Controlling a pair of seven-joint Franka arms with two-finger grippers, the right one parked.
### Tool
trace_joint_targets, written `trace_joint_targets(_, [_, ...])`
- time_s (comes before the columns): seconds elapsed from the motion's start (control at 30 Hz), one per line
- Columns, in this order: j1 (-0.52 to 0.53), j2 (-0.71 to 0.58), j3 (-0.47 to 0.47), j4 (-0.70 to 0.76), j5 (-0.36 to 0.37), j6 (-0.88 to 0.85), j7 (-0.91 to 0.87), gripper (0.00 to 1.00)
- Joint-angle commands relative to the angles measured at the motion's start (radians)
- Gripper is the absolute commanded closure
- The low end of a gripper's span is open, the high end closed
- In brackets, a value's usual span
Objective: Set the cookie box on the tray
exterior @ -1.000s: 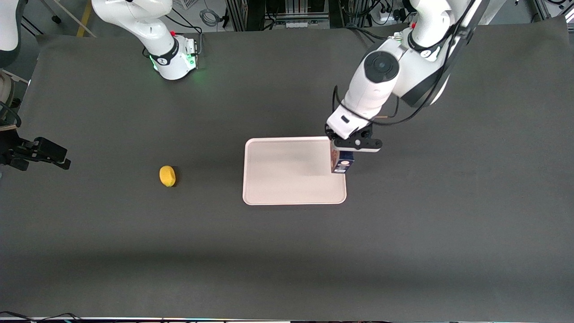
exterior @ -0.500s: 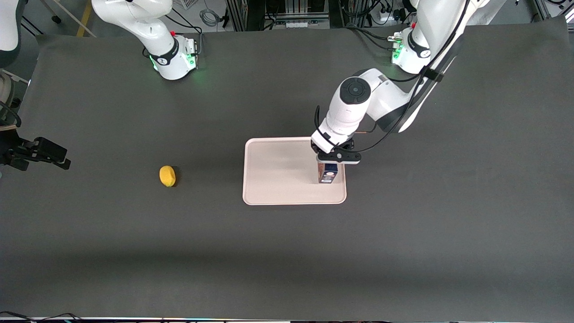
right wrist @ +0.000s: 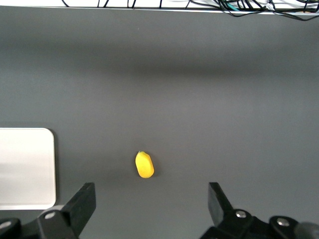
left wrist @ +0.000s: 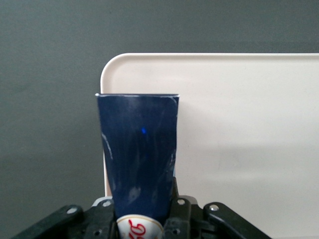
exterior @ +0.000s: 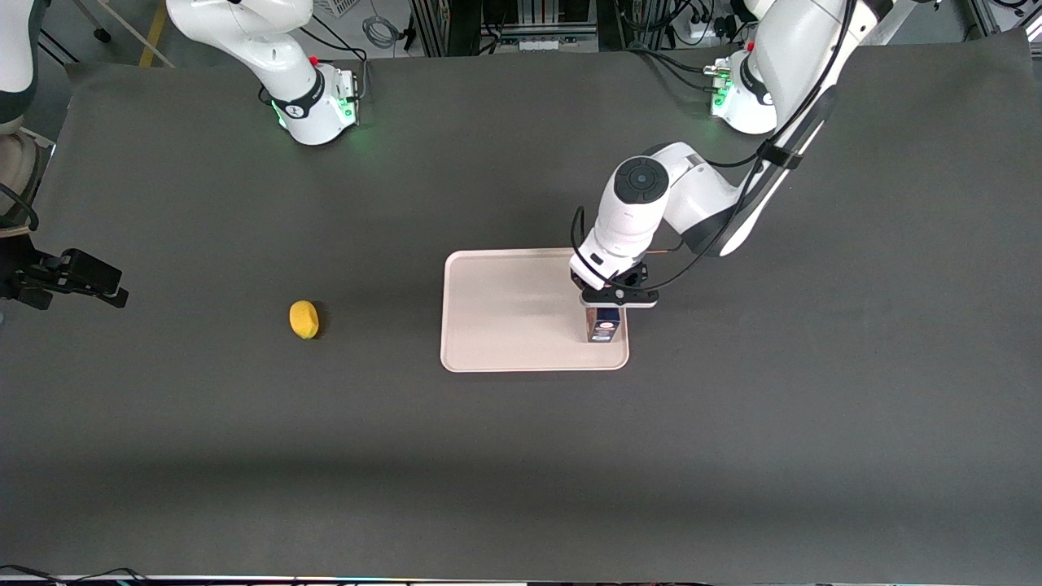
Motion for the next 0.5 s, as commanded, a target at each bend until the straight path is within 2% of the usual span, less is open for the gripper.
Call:
trace_joint_targets(0.0, [-0.036, 0.031, 0.024, 0.030, 0.034, 0.018, -0.050, 0.65])
trace_joint_targets(0.3, [-0.041, 0.037, 0.036, 0.030, 0.048, 0.018, -0.055, 0.62])
trace_joint_targets(0.4, [-0.041, 0.038, 0.036, 0.028, 0.053, 0.018, -0.055, 0.52])
trace_joint_targets(0.47, [-0.041, 0.040, 0.038, 0.028, 0.059, 0.018, -0.056, 0.37])
